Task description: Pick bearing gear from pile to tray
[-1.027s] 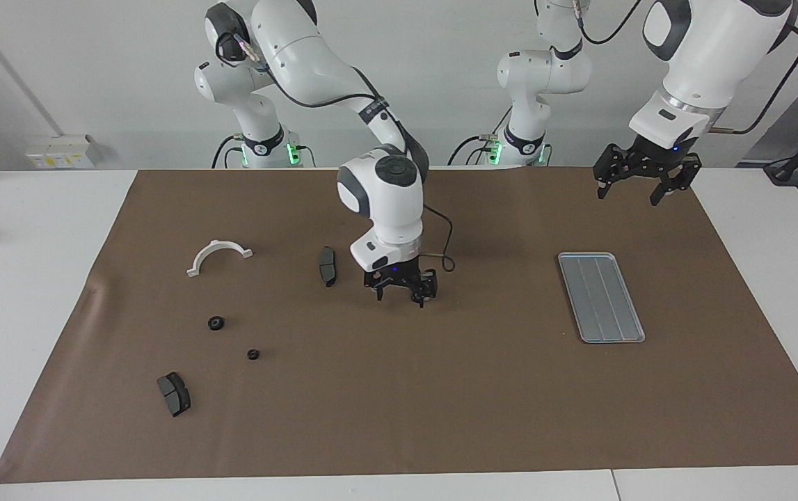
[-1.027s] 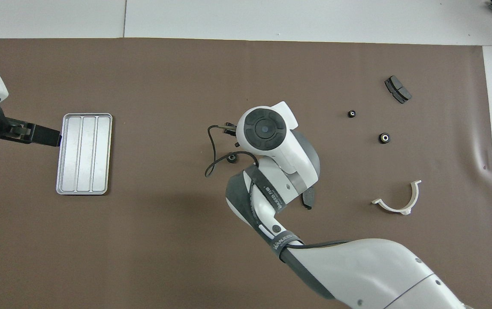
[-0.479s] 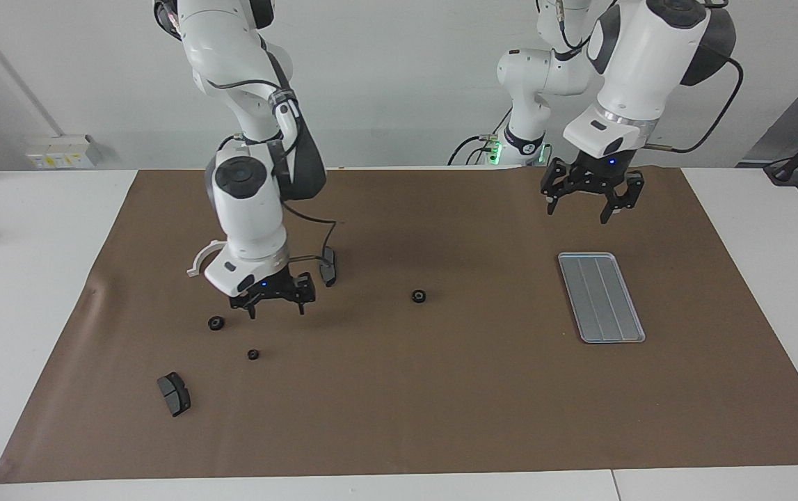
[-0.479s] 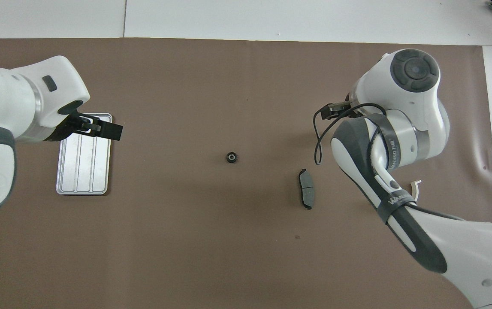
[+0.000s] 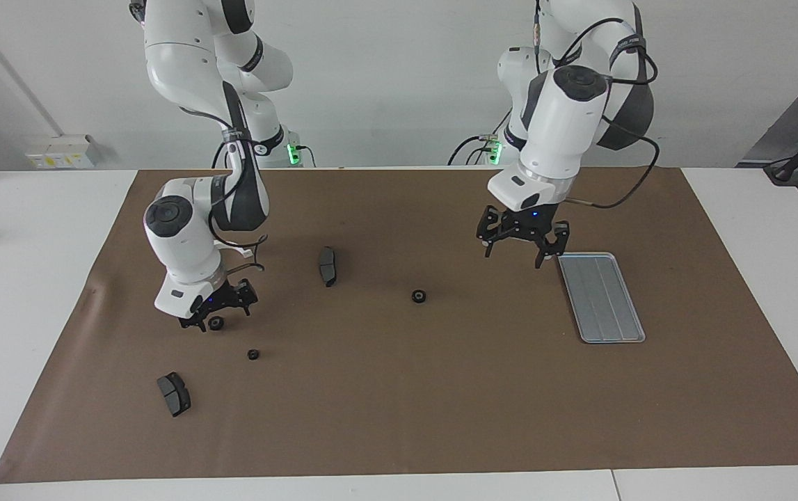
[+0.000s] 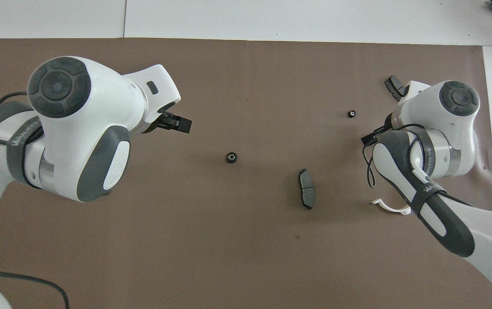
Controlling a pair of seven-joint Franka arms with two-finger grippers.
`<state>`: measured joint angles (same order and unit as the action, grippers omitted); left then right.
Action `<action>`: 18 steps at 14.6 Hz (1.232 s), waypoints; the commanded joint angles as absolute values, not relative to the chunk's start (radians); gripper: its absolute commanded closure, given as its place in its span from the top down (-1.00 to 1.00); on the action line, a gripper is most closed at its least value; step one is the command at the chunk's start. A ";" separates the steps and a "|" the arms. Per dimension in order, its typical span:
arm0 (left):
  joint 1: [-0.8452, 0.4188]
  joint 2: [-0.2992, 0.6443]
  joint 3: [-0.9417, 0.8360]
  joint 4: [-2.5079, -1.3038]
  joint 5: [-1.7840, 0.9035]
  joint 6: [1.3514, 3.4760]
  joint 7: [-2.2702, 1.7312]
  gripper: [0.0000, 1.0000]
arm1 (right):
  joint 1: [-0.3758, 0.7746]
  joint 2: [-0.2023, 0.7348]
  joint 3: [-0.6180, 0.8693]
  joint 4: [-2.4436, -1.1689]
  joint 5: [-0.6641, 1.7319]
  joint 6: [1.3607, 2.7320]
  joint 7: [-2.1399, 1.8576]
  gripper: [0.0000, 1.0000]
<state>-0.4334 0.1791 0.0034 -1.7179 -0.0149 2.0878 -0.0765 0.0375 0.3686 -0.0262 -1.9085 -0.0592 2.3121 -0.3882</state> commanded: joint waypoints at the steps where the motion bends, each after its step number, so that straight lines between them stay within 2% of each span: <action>1: -0.480 0.230 0.018 -1.712 -0.017 2.128 -0.120 1.00 | 0.003 0.351 -0.008 -1.986 -0.041 2.420 -0.439 1.00; 7: -0.592 0.440 0.020 -1.642 -0.025 2.171 -0.331 1.00 | -0.028 0.351 -0.008 -2.014 -0.041 2.427 -0.509 1.00; 9: -0.612 0.478 0.018 -1.632 -0.041 2.172 -0.402 1.00 | -0.029 0.351 -0.008 -2.014 -0.040 2.425 -0.509 0.72; 11: -0.638 0.480 0.020 -1.666 -0.072 2.227 -0.433 1.00 | -0.028 0.351 -0.008 -2.014 -0.014 2.425 -0.509 0.37; 12: -0.637 0.479 0.018 -1.704 -0.075 2.258 -0.434 1.00 | -0.028 0.351 -0.008 -2.014 -0.006 2.425 -0.508 0.33; 18: -0.649 0.473 0.018 -1.808 -0.100 2.377 -0.437 1.00 | -0.017 0.353 -0.008 -2.008 0.060 2.442 -0.503 0.33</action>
<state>-0.6255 0.4890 0.0019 -1.7464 -0.0800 2.3133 -0.4287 -0.0054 0.3638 -0.0194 -1.9915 0.0332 2.4162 -0.4757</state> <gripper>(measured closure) 0.000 0.335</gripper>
